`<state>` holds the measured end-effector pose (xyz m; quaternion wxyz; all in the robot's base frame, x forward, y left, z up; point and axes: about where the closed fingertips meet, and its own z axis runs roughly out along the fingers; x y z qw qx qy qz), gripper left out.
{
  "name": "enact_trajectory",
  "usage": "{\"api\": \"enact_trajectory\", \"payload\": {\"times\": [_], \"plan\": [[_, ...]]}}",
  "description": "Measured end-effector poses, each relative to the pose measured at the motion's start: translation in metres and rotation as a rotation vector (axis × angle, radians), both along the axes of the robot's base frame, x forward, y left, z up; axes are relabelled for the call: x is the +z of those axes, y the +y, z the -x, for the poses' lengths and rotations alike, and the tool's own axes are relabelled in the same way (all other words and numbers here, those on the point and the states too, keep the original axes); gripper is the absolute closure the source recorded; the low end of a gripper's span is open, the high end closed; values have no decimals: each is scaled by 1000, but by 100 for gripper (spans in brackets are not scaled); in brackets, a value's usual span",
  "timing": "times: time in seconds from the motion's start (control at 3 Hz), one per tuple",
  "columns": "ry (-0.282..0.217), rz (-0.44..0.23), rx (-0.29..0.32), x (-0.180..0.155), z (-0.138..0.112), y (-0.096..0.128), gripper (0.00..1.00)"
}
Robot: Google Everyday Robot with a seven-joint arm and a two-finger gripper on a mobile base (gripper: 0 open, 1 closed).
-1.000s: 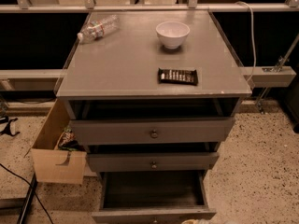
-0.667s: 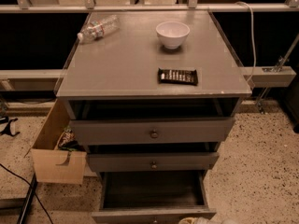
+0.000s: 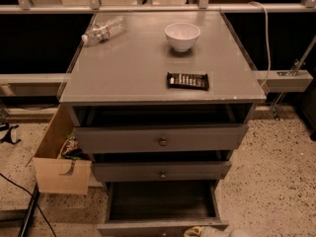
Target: Close bottom drawer
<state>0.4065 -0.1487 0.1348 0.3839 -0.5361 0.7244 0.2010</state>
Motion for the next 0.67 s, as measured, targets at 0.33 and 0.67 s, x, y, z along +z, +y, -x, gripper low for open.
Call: {"api": "enact_trajectory", "payload": {"times": [0.33, 0.67], "plan": [[-35, -11, 4, -3, -7, 5, 100], [-88, -22, 2, -7, -19, 10, 100]]}}
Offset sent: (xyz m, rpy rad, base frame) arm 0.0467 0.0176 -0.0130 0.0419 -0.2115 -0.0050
